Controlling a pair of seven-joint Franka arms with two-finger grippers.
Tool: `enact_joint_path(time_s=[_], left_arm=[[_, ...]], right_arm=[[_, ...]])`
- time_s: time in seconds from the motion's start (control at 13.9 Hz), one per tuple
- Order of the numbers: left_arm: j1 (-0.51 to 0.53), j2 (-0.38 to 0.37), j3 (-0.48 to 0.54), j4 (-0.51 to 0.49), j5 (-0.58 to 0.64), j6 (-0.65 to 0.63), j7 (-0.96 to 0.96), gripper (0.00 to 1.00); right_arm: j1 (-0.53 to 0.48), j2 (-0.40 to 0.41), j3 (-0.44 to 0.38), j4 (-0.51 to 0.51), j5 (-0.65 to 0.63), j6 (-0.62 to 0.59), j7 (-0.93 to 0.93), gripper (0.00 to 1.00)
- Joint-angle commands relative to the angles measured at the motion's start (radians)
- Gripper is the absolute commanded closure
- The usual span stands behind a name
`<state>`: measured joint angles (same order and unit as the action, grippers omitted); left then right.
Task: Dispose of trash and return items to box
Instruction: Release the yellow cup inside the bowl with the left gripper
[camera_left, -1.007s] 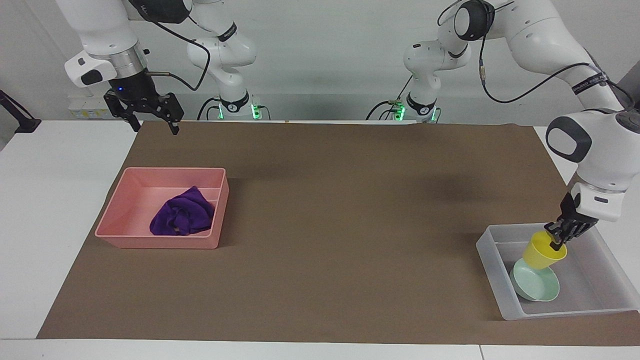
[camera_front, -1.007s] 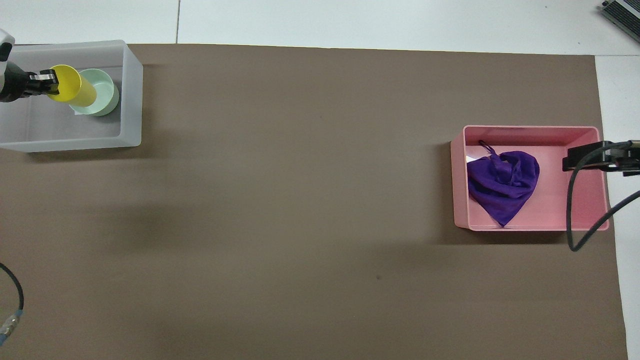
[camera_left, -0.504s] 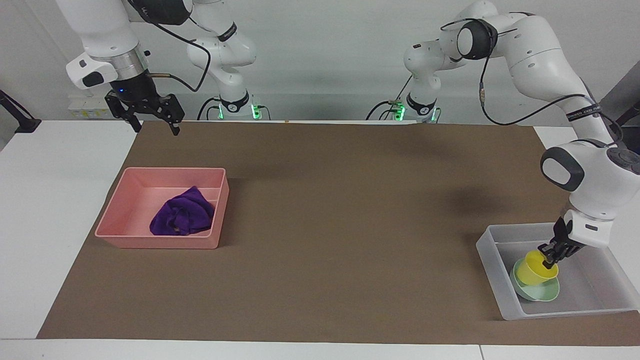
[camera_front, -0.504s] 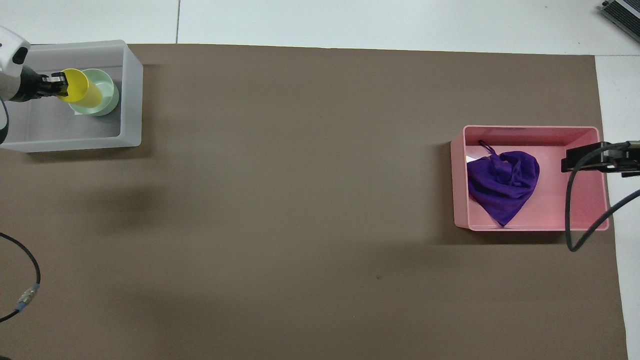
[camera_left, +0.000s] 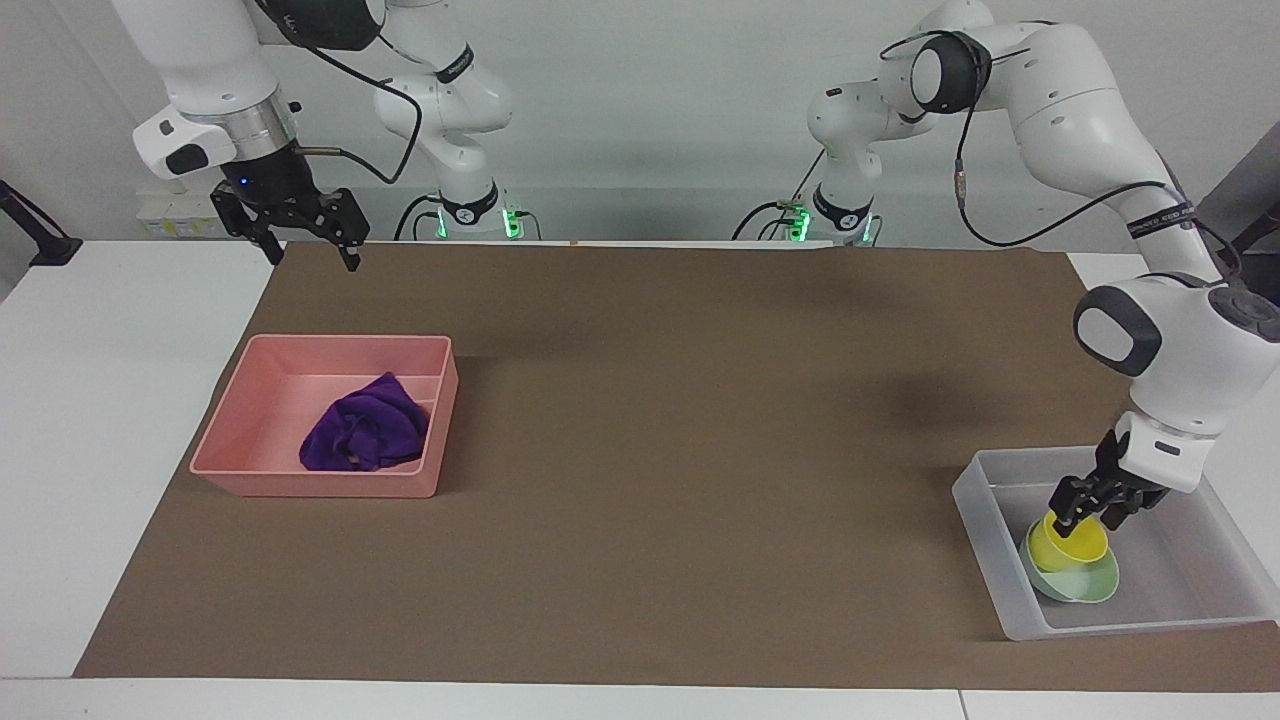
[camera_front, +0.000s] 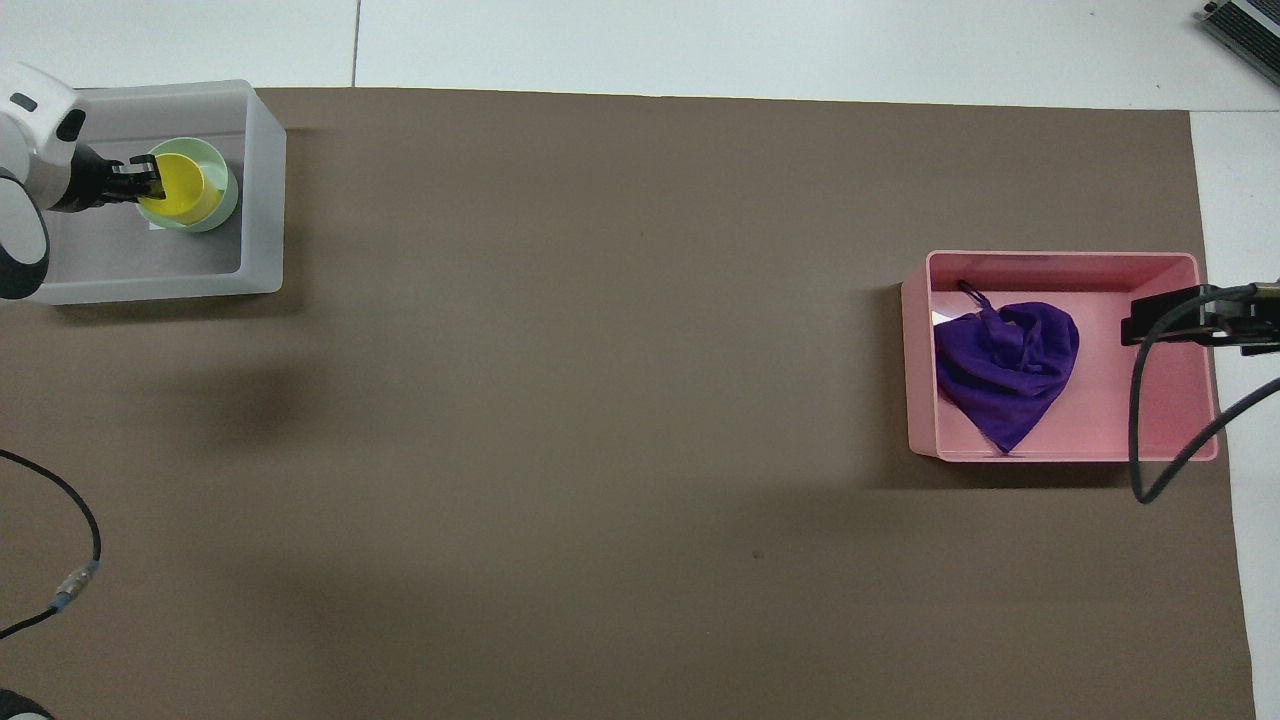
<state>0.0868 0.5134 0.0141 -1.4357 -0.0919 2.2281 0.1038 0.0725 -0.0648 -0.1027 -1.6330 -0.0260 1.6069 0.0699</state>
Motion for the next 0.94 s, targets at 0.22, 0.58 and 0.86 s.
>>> enact_joint_path(time_s=[0.22, 0.58, 0.86], left_arm=[[-0.105, -0.268, 0.012, -0.066, 0.069, -0.295, 0.034, 0.00], [-0.131, -0.389, 0.010, -0.068, 0.069, -0.473, 0.036, 0.00], [-0.136, -0.444, 0.017, -0.066, 0.069, -0.564, 0.034, 0.00]], right_arm=[[-0.003, -0.018, 0.009, -0.011, 0.006, -0.028, 0.025, 0.00], [-0.002, -0.015, 0.009, -0.002, 0.015, -0.028, 0.027, 0.00], [-0.002, -0.020, 0.009, -0.013, 0.015, -0.024, 0.028, 0.00]])
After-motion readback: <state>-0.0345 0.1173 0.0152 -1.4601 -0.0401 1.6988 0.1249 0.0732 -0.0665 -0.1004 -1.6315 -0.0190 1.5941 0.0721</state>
